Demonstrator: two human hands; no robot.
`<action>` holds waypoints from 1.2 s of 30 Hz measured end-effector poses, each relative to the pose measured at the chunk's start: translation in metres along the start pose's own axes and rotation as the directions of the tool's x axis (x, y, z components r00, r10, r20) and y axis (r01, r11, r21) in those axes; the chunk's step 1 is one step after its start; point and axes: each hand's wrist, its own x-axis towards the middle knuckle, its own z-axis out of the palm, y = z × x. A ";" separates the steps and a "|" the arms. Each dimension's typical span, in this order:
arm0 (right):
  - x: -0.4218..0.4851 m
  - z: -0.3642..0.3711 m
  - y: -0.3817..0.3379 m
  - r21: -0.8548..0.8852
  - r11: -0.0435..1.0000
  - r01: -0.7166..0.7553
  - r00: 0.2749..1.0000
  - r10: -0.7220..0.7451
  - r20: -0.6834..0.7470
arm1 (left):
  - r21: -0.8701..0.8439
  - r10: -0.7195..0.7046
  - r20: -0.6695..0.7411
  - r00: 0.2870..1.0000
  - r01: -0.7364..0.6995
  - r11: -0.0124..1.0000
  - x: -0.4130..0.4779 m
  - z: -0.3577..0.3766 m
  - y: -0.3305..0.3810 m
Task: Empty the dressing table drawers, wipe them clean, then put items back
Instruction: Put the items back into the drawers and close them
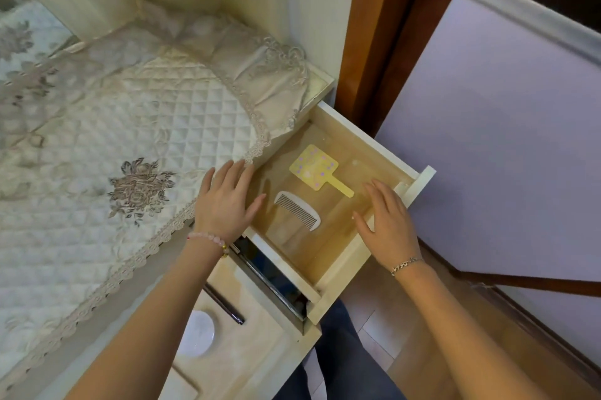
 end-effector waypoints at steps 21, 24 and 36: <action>-0.052 0.039 -0.014 0.816 -0.355 -0.457 0.636 0.510 0.578 | -0.152 0.130 0.034 0.991 -0.124 0.981 0.019 0.027 -0.058; -0.039 0.041 -0.019 0.797 -0.375 -0.473 0.647 0.467 0.603 | -0.198 0.122 0.036 0.992 -0.112 0.974 0.019 0.027 -0.059; 0.038 0.058 -0.062 0.759 -0.366 -0.539 0.701 0.304 0.645 | -0.210 0.165 0.039 0.985 -0.154 0.965 0.018 0.020 -0.070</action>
